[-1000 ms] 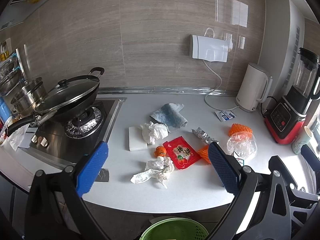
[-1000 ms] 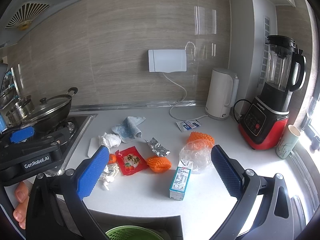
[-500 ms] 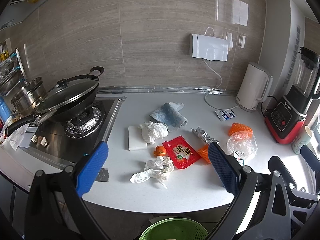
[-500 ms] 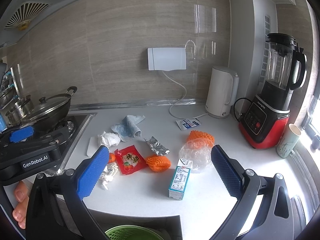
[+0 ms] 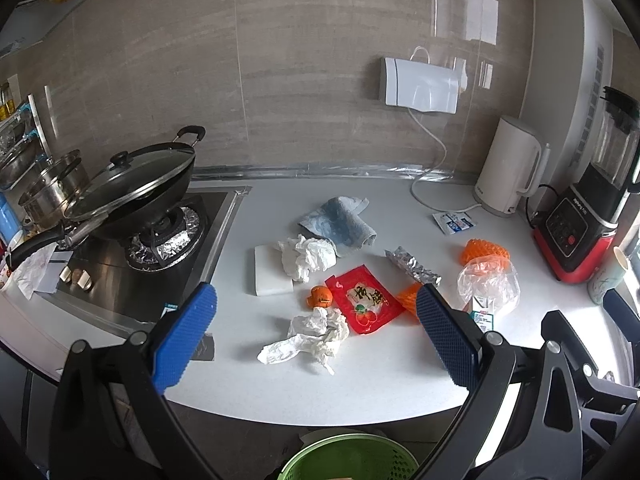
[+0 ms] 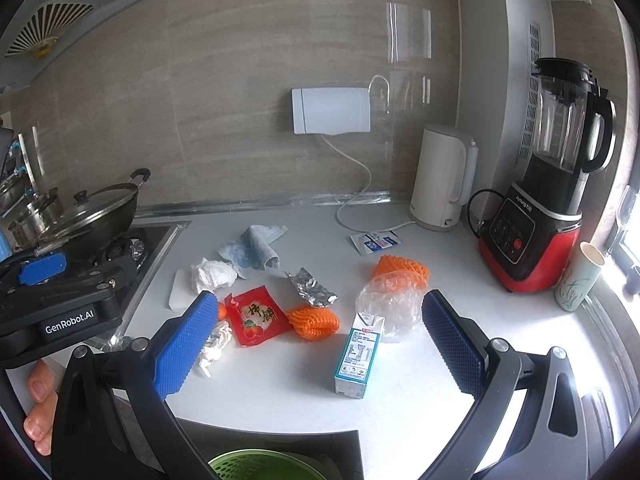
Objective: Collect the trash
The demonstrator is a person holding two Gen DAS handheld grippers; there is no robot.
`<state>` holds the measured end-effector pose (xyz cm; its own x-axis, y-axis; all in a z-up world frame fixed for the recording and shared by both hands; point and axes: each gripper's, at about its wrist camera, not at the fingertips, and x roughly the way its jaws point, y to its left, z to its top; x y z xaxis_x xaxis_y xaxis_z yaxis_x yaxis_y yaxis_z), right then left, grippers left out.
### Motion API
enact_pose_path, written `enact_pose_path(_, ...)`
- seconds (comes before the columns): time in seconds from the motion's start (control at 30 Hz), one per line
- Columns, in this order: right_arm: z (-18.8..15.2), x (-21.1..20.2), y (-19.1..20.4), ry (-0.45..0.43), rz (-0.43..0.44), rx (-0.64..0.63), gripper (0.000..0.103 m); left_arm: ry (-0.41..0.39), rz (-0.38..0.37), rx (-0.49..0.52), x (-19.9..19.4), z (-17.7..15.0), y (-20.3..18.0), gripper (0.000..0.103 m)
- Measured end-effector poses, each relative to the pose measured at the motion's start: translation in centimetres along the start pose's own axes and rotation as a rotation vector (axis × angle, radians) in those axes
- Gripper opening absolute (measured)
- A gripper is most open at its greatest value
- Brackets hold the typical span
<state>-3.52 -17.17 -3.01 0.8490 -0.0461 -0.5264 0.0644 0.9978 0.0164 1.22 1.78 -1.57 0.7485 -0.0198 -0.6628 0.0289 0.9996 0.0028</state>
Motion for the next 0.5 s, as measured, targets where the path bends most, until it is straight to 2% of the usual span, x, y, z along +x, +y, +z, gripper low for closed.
enact_pose_path(0.27, -1.6, 2.4, -0.2, 0.025, -0.007, 0.004, 0.101, -0.012, -0.030, 0.016, 2.5, -1.1, 0.9, 0.095)
enact_pose_path(0.5, -5.0, 6.3, -0.7, 0.077, -0.008, 0.042, 0.101, 0.000, -0.052, 0.070, 6.4, -3.7, 2.7, 0.095)
